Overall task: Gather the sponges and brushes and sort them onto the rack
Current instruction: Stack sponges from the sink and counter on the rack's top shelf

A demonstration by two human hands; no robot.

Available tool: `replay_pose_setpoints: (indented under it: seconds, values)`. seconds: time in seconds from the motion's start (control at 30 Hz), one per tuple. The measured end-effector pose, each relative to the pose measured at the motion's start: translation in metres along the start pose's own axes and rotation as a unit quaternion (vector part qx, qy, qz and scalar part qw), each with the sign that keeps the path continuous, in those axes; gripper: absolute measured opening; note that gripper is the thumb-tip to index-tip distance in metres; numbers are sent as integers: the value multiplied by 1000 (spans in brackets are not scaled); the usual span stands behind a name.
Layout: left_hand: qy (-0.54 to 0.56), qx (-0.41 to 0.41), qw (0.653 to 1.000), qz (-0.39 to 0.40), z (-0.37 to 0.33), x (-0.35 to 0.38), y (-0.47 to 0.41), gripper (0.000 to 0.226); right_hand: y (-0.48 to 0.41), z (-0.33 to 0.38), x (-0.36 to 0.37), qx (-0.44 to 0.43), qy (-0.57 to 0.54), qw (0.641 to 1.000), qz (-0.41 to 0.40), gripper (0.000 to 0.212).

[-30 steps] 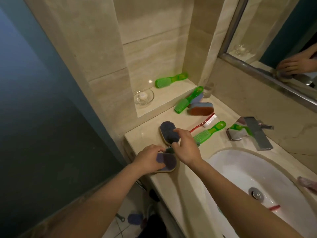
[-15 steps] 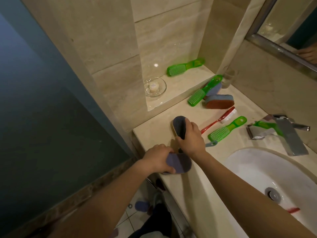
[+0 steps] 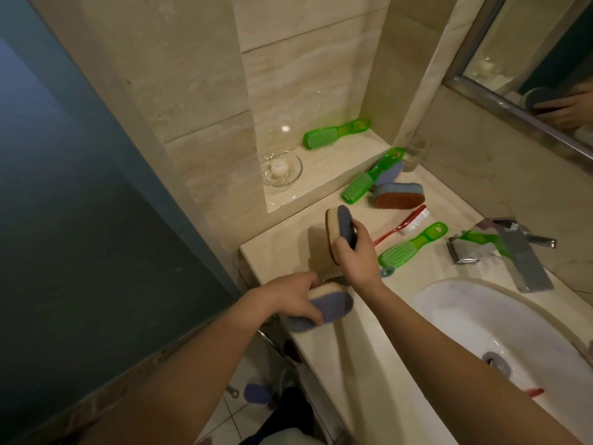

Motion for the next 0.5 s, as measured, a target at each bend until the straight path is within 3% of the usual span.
replay_pose_setpoints:
  seconds: [0.1,0.2,0.37,0.5]
  values:
    - [69,-14,997,-35,-17,-13,-1,51,3,8,-22,21,-86,995,-35,56]
    - [133,-49,985,-104,-35,-21,1,54,11,7,-56,73,-155,978,-119,31]
    - [296,-81,931,-198,-80,-13,3,51,40,0,-111,127,-207,955,-172,29]
    - [360,4,916,-177,-142,4,12,51,71,-3,-148,146,-240,949,-142,39]
Point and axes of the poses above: each hand's wrist, its own y-axis away from the middle knuckle, its own x-axis out of the palm, z = x × y, the point moved 5 cm from there along -y, towards the middle knuckle, and after that the axes turned 5 degrees about -x, right-handed, at the moved point
